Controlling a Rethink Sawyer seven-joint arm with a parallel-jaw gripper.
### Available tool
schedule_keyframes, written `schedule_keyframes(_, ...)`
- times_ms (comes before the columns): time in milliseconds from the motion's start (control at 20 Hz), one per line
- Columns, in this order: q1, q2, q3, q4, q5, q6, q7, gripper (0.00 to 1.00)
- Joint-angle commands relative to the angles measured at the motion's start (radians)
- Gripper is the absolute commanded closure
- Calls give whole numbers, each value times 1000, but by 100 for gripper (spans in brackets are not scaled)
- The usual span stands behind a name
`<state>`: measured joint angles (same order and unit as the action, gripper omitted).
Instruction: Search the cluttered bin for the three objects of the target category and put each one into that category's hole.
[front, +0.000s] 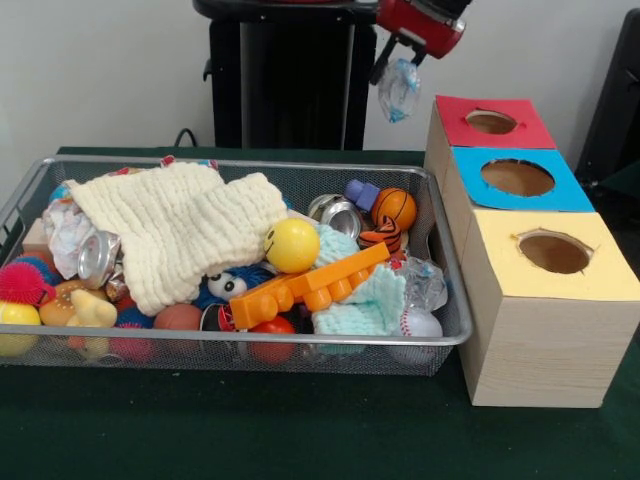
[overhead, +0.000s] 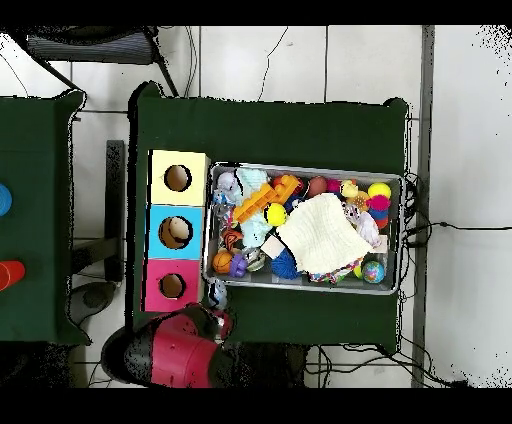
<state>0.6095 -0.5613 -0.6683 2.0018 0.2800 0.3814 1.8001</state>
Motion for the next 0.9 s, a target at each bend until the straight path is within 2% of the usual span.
schedule_keyframes(50,77,147,-203,-227,24,199,322,100)
schedule_keyframes(350,109,151,-176,-202,95,131,402,100)
schedule_keyframes(550,153,161,-190,-219,135,147,464,100)
schedule_keyframes(900,214,244,-233,-306,167,215,568,100)
